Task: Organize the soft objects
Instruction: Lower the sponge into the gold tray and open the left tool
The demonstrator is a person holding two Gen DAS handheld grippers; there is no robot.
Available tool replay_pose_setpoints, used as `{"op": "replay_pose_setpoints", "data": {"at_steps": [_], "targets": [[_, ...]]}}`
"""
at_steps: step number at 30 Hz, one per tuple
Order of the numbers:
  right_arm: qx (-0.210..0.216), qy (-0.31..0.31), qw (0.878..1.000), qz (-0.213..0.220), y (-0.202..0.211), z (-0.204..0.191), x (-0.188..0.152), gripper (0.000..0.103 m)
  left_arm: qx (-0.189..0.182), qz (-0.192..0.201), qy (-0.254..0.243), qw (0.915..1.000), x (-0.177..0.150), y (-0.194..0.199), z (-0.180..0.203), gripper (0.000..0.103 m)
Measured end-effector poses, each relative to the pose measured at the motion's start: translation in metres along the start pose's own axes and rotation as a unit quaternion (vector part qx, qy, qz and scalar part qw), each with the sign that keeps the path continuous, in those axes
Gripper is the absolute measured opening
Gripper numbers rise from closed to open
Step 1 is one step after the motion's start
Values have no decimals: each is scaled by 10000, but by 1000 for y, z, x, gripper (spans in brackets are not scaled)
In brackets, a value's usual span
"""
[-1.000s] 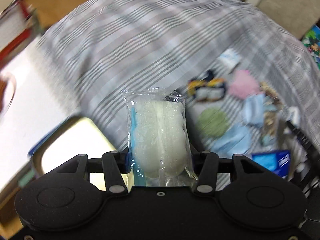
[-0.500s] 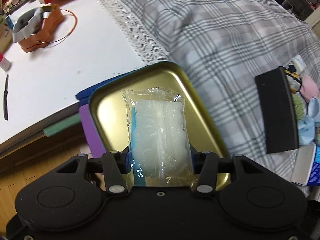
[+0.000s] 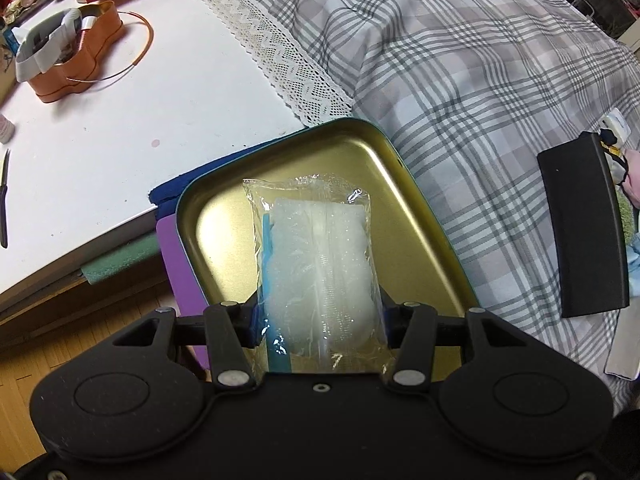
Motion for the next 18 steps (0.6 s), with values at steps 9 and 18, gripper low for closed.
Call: {"op": "replay_pose_setpoints", "data": {"at_steps": [9, 18], "targets": [[1556, 416, 9774, -1367, -22, -132, -39, 51, 354, -141, 126, 9992, -6, -12, -10, 49], [1737, 885, 9513, -2387, -45, -187, -106, 51, 297, -205, 227, 9991, -5, -14, -6, 50]]}}
Point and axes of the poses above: each gripper's, at about its wrist camera, not at the fingertips, and y roughly against the way its jaws point, z to its right, x to its top, the point moved 10 cm from there along -y, roughly the way its jaws point, and after that the axes turned 6 degrees about y, right-handed, at the moved point
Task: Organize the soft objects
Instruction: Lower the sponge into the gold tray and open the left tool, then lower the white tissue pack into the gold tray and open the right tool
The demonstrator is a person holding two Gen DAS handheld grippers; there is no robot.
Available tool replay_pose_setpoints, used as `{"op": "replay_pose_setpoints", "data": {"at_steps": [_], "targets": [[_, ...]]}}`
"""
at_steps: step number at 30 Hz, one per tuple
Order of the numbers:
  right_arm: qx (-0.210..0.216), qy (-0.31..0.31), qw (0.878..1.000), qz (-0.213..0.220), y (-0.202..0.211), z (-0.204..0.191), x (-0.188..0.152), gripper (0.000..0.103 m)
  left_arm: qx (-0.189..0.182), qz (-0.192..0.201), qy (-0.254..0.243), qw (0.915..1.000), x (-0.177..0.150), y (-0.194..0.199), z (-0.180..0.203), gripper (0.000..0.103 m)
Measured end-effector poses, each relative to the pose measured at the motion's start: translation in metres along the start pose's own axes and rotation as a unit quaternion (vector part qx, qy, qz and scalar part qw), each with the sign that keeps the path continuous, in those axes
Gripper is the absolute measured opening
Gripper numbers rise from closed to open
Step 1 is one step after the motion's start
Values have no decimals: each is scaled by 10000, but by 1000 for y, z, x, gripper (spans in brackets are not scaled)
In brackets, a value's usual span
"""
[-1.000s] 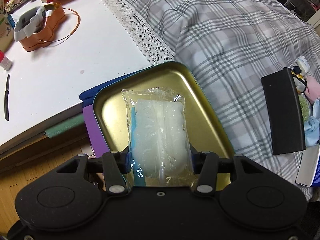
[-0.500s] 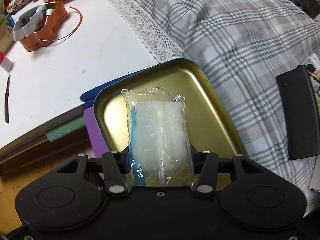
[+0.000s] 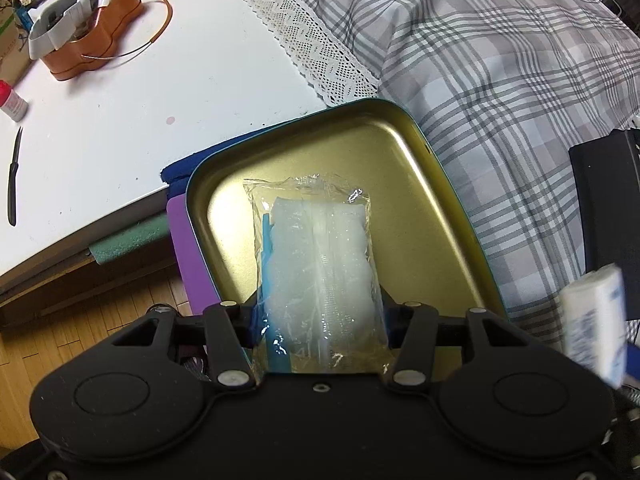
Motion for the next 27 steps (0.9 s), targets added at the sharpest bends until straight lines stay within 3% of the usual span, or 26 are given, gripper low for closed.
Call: {"op": "replay_pose_setpoints", "data": {"at_steps": [12, 15, 17, 19, 27], "targets": [[2, 106, 9992, -390, -21, -20, -18, 51, 96, 122, -82, 9998, 5, 2, 0, 55], [-15, 97, 9988, -471, -25, -21, -22, 53, 64, 151, -125, 9998, 5, 4, 3, 63], [-44, 83, 9988, -472, -27, -20, -21, 53, 62, 184, -152, 9997, 5, 5, 4, 65], [-38, 88, 9990, -431, -25, -21, -20, 63, 50, 178, -148, 9997, 5, 5, 4, 66], [-100, 73, 9991, -399, -21, -16, -19, 63, 97, 159, -161, 9997, 5, 3, 4, 67]]}}
Point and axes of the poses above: each gripper's, at about its wrist camera, not at the fingertips, and y roughly against the way its jaws point, z to its right, x to its top, the point moved 10 cm from there along -y, roughly the way its jaws point, and after that the axes turned 6 degrees about y, right-handed, at the moved point
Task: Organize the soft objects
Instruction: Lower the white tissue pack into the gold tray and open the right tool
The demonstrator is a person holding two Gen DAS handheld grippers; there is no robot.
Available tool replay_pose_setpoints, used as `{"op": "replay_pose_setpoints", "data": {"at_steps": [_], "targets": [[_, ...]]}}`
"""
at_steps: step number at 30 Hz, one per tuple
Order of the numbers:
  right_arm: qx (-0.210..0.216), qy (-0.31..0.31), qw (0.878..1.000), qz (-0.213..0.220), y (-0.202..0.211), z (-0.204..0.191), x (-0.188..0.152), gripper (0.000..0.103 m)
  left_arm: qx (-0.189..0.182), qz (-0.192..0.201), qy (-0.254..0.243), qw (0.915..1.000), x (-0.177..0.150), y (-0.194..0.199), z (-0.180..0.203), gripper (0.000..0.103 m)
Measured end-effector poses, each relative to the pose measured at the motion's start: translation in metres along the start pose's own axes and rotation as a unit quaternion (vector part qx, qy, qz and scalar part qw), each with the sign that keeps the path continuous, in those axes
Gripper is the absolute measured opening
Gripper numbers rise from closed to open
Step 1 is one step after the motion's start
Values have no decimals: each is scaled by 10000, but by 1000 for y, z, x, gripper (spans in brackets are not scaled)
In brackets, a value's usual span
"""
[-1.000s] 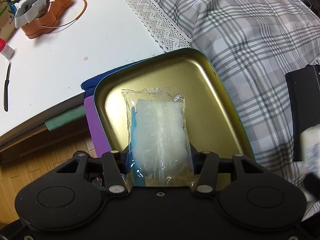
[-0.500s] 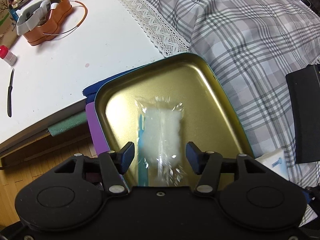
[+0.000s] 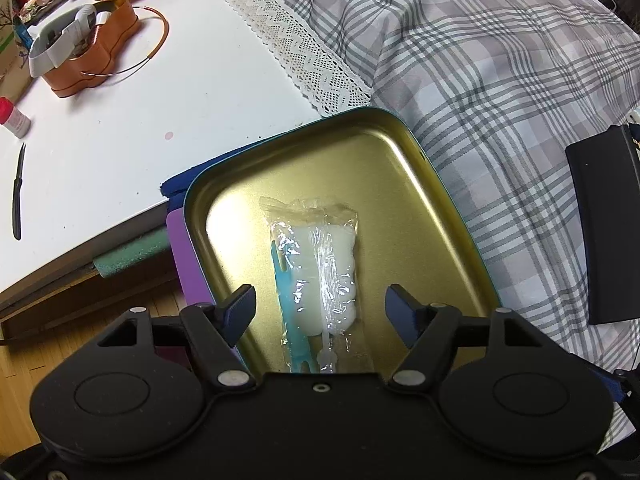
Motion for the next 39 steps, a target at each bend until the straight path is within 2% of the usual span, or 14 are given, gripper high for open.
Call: {"op": "replay_pose_setpoints", "data": {"at_steps": [13, 21, 27, 30, 34, 39], "targets": [[-28, -110, 9999, -46, 0, 5, -7, 63, 8, -59, -136, 9999, -4, -4, 6, 68], [-36, -155, 9999, 23, 9, 9, -12, 63, -47, -98, -418, 9991, -6, -4, 17, 68], [-89, -276, 9995, 158, 27, 23, -19, 63, -55, -153, -690, 9975, -14, -4, 30, 68], [-139, -350, 9991, 194, 37, 31, -25, 63, -85, -211, -659, 9976, -22, -4, 35, 68], [-293, -440, 9984, 177, 52, 46, -37, 63, -253, -385, -594, 9972, -38, -3, 47, 68], [-409, -560, 9971, 326, 79, 64, -51, 65, -399, -511, -747, 9951, -56, 8, 68, 68]]}}
Point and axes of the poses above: each gripper's, at about its wrist camera, not at the fingertips, and y roughly against the way its jaws point, z to its right, x to its top, the point moved 10 cm from there along -y, roughly the way its jaws point, and after that the axes turned 6 degrees about y, right-handed, at the moved point
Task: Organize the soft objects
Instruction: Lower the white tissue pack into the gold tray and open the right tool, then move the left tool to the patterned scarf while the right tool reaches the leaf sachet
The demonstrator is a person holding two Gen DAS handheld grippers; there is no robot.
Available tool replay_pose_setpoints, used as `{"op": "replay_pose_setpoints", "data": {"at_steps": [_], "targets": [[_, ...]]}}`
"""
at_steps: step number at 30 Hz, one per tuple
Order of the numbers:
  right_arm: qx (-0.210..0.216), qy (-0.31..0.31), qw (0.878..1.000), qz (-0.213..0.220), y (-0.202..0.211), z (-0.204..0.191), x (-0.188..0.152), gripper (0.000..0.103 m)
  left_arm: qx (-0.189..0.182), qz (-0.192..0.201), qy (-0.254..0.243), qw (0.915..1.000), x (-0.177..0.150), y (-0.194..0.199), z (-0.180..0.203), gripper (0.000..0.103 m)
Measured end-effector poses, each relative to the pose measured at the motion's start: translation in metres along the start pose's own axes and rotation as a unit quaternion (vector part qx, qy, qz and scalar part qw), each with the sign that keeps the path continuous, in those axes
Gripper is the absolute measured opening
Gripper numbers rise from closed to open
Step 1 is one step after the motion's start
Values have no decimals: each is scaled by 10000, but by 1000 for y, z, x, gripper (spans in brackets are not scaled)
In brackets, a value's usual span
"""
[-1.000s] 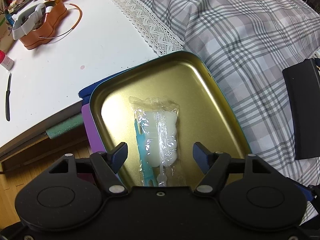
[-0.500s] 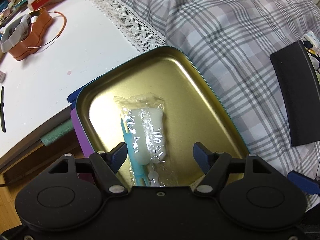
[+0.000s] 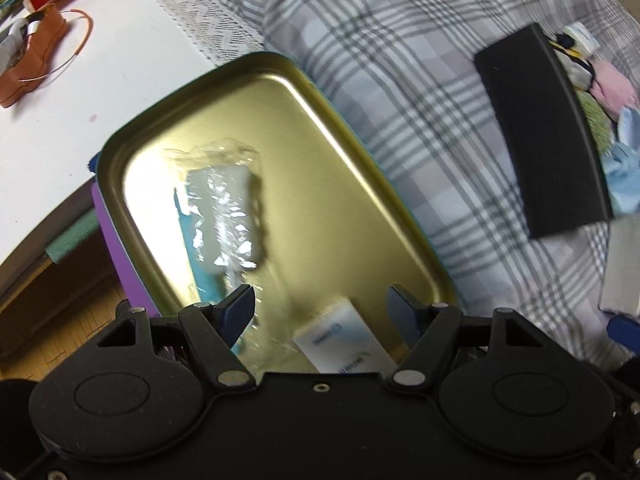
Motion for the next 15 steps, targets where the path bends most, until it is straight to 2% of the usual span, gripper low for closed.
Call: {"op": "replay_pose_setpoints", "data": {"at_steps": [8, 15], "targets": [[-181, -420, 9984, 344, 43, 47, -7, 68, -159, 178, -520, 9984, -8, 38, 39, 68], [-459, -981, 9916, 710, 77, 96, -4, 68, -329, 357, -882, 9949, -6, 60, 72, 68]]}}
Point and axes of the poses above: each gripper's, at about its wrist camera, not at the fingertips, and y roughly against the way its jaws point, z to its right, x to its top, the point moved 10 cm from there along -y, roughly the way its jaws point, and after that the axes turned 6 degrees about y, right-handed, at the moved point
